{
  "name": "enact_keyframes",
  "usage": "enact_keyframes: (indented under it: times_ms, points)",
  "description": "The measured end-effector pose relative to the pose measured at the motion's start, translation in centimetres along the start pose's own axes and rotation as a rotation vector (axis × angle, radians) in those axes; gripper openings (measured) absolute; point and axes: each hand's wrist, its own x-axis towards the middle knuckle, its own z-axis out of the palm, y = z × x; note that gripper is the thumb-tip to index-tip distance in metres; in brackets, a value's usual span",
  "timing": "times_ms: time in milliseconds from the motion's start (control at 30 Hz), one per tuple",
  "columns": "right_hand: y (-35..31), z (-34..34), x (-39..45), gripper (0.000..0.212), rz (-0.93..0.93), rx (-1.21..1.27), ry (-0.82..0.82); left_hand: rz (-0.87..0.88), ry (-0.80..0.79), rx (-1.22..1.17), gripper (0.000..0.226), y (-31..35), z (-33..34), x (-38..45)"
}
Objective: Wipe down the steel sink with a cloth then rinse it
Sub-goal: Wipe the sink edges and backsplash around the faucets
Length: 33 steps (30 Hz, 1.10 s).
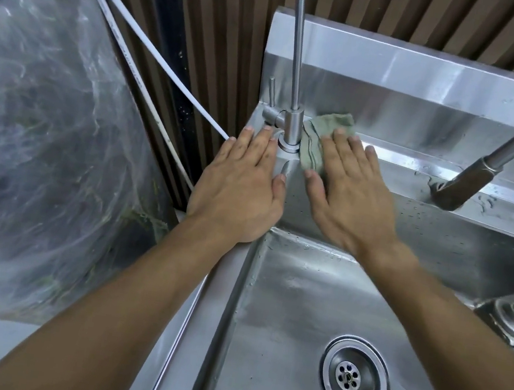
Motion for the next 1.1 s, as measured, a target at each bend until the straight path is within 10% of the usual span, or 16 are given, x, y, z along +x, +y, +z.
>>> enact_keyframes:
  times_ms: [467,1100]
  points:
    - [1.7,-3.2,3.6,0.085,-0.179,0.204,-0.309,-0.012,-0.006,-0.017,0.066,0.0,-0.1,0.1]
    - [3.8,-5.2,9.3,0.1,-0.655,-0.599,-0.296,-0.009,0.048,-0.052,0.066,0.1,-0.1,0.0]
